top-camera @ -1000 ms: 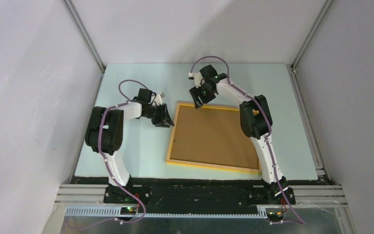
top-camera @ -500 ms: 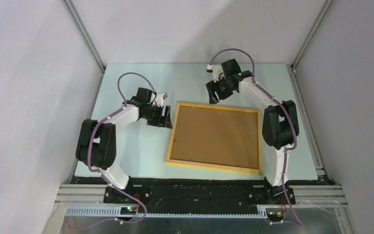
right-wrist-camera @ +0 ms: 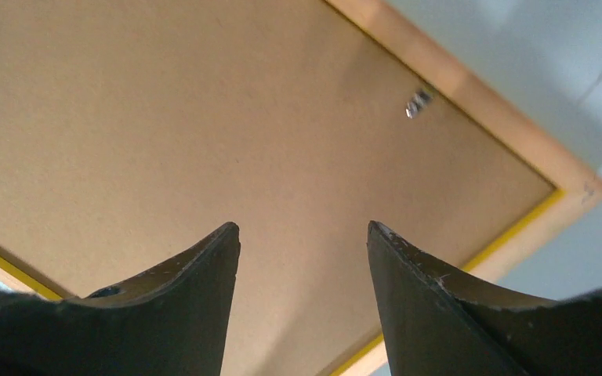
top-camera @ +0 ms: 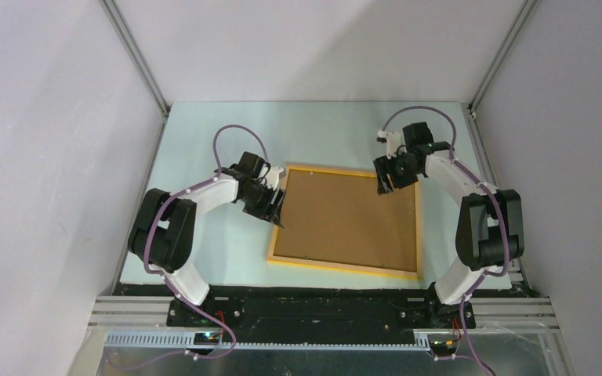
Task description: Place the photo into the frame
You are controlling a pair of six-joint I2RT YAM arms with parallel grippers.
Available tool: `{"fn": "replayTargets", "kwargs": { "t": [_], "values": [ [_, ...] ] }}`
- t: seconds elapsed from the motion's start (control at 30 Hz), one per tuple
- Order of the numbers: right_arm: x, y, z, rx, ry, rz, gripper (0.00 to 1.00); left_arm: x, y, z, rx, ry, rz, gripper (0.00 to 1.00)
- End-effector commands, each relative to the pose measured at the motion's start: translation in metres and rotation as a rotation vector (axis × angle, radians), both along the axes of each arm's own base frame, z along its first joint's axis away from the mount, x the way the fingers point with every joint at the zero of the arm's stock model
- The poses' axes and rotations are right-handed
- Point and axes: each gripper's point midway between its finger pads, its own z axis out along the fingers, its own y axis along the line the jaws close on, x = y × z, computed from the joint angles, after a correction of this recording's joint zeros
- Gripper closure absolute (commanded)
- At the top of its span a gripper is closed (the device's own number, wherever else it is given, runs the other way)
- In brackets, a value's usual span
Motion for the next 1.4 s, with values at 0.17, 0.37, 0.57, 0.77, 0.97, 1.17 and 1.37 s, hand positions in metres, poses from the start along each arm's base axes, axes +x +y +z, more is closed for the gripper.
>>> {"fn": "replayTargets", "kwargs": {
  "t": [0.17, 0.37, 0.57, 0.77, 0.97, 1.17, 1.37],
  "values": [
    [-0.04, -0.06, -0.003, -0.051, -0.001, -0.152, 0.36, 0.008, -0.002, 0.003, 0.009, -0.025, -0.005, 0.31],
    [-0.063, -0.095, -0.009, -0.085, 0.01, -0.233, 0.37, 0.01, -0.002, 0.003, 0.012, -0.028, -0.004, 0.3],
    [-0.077, -0.117, -0.023, -0.121, 0.044, -0.285, 0.38, 0.009, -0.005, 0.008, -0.01, -0.033, -0.02, 0.28],
    [-0.082, -0.126, -0.041, -0.095, 0.107, -0.316, 0.43, 0.012, -0.007, 0.014, -0.019, -0.052, -0.024, 0.28],
    [-0.084, -0.128, -0.051, -0.065, 0.156, -0.333, 0.53, 0.011, -0.005, 0.006, -0.003, -0.032, -0.029, 0.28],
    [-0.084, -0.125, -0.057, -0.043, 0.189, -0.335, 0.62, 0.013, -0.008, 0.003, -0.013, -0.015, -0.027, 0.28],
    [-0.084, -0.123, -0.064, -0.034, 0.22, -0.337, 0.67, 0.023, -0.014, 0.008, -0.027, -0.027, -0.012, 0.29]
  ]
}}
